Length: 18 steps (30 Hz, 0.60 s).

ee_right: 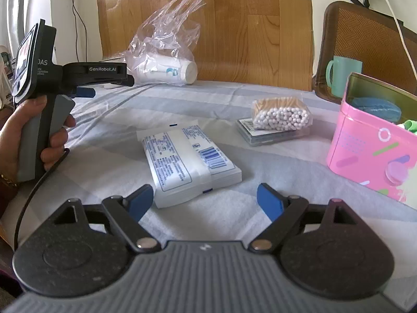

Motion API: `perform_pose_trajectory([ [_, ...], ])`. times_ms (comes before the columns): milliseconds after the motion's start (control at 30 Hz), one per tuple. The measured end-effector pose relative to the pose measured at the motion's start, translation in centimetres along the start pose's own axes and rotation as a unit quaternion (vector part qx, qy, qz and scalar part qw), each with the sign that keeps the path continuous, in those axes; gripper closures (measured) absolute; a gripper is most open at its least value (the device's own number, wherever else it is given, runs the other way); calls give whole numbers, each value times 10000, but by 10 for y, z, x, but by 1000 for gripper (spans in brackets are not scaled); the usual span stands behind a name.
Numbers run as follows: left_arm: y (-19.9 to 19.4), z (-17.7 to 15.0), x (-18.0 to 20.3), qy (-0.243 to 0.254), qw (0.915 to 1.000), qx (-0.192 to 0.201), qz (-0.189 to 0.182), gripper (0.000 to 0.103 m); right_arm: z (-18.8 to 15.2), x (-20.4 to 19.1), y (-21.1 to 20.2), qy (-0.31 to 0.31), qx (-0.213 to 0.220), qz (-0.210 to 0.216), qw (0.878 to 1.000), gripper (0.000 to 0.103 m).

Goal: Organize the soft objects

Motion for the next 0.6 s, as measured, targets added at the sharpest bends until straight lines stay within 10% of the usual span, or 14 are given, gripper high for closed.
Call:
perform_pose_trajectory([
  [600,0,0,6,136,9998,16,-163,0,1,0,0,10,7,-1,10000,14],
])
Point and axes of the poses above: each gripper's, at about its wrist camera, not at the fingertips, and y roughly the way its jaws point, x to its right, z to its top, the point moved 6 cm from there along y, roughly the way its jaws point, and after that the axes turned 5 degrees about z, right-handed, at the moved point
